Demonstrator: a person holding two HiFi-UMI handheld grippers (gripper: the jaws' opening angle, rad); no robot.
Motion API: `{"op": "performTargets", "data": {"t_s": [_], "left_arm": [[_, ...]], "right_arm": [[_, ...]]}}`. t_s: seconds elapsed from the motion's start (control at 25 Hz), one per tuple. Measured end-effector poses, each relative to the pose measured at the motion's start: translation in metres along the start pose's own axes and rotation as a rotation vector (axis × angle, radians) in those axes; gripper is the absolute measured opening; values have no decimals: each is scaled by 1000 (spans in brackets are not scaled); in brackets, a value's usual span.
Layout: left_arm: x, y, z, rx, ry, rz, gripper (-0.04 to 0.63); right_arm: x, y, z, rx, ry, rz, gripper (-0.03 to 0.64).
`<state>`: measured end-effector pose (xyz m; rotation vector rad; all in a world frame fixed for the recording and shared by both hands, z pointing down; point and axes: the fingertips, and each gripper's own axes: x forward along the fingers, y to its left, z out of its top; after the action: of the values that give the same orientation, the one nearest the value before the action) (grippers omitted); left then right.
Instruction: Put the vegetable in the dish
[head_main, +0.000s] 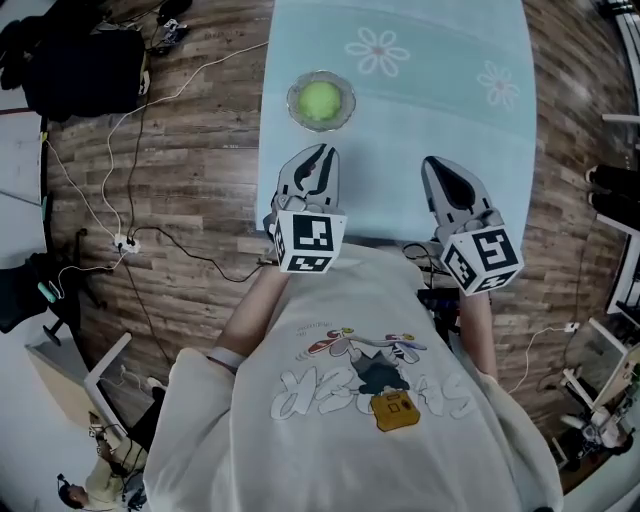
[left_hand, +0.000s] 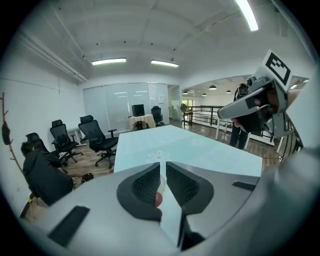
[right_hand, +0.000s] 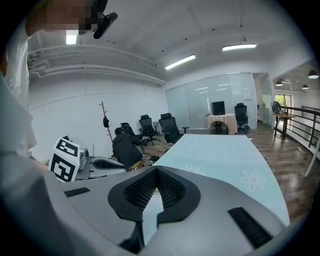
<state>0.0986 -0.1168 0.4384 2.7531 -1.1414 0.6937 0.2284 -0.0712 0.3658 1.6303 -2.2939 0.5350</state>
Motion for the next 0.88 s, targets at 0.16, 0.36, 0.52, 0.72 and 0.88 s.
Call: {"op": "performTargets", "data": {"t_s": [0.16,0.36,0.52,0.72,0.88], "left_arm": [[-20,-16,3,-25,-7,-17,38],[-45,-31,20,30,-32,-52,38],[-50,-37,24,20,-16,-58,38],[-56,-35,36,16,-73,-81,38],[-51,-34,35,-39,-81,-94,38]], "right_arm": [[-4,-2,0,14,-23,38,21],[-4,-9,-1,0,-43,56,21],[-16,-20,9,-33,-109,70,21],[-29,-29,7,-108,-93,19,21],[-34,-34,-5,-98,-66,-10,21]]}}
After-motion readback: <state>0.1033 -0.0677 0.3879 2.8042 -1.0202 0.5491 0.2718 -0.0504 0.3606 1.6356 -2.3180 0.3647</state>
